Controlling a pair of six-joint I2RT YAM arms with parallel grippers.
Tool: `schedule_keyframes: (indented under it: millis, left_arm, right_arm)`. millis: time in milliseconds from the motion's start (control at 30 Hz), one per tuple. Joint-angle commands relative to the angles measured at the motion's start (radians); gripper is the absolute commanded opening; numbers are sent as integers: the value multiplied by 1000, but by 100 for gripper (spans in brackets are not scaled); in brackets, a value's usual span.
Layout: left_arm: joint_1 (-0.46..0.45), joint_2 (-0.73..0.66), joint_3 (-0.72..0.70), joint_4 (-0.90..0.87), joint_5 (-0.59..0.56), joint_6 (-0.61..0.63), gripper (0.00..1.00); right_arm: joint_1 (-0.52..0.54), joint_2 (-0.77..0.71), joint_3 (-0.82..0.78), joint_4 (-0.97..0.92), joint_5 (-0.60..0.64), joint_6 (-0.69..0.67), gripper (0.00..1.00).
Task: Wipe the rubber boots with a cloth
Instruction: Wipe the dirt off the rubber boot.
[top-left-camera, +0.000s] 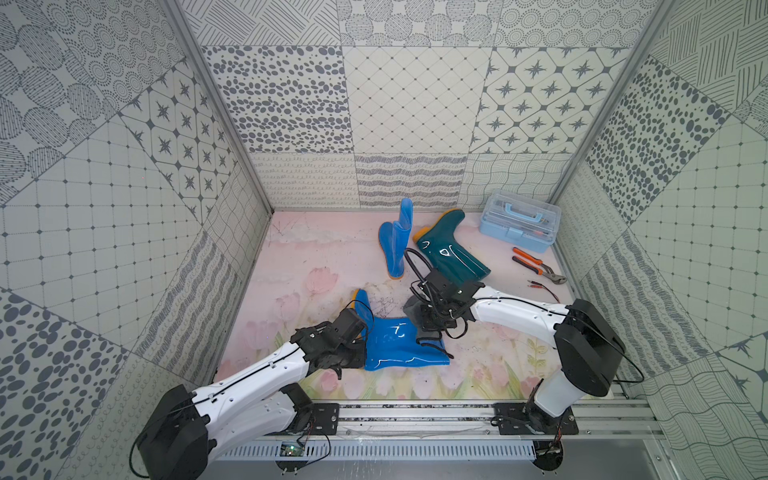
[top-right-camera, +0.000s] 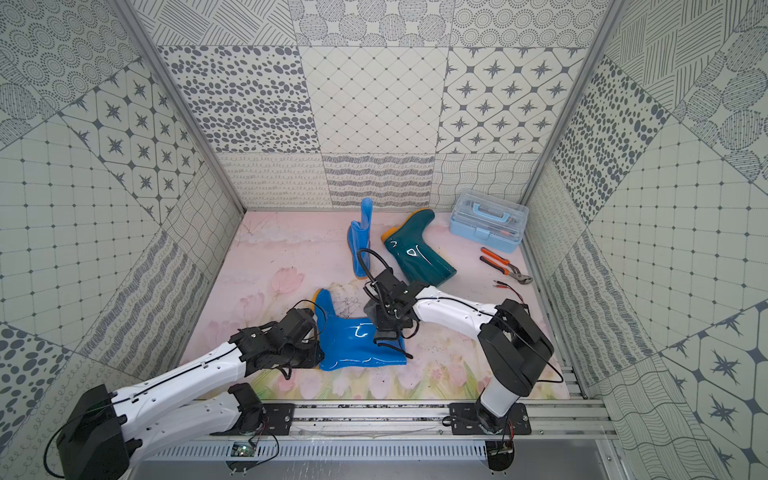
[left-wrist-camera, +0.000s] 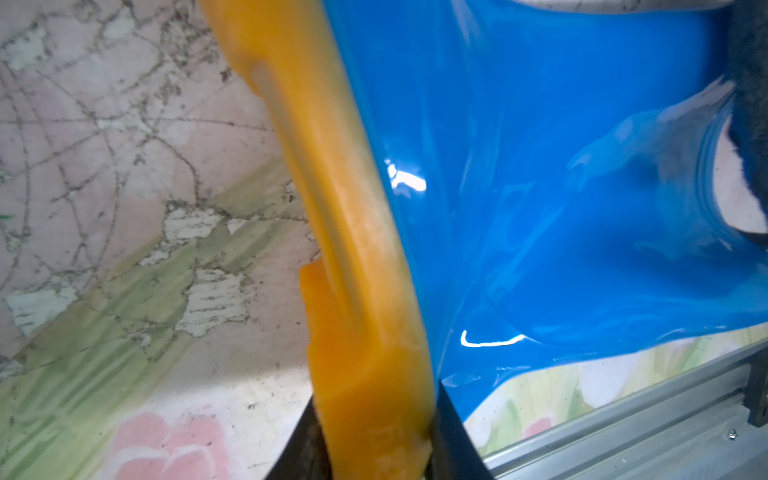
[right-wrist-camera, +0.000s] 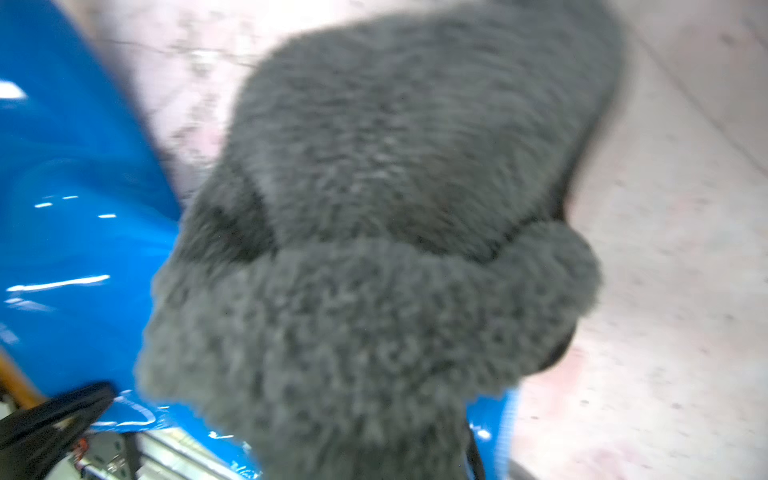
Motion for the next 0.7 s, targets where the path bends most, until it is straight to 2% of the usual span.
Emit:
schedule_keyframes:
  millis: [0,100,200,333,467,667]
  left_arm:
    - [0,-2,8,-54,3,38,0]
    - [0,-14,4,-56,11,40,0]
    - [-2,-32,3,-57,19,38,0]
    - [-6,-56,-12,-55,14,9,0]
    - [-6,-86,-32,-61,4,-29,0]
    - [-5,-81,-46,-59,-61,-117,0]
  right_arm:
    - [51,143,197,74,-41,-19,0]
    - [70,323,392,89,-93,-27,0]
    - [87,487,589,31,-71,-43,0]
    - [90,590,726,-52,-19,-46,0]
    - [108,484,568,12,-10,-34,0]
    - [174,140,156,215,110,75,0]
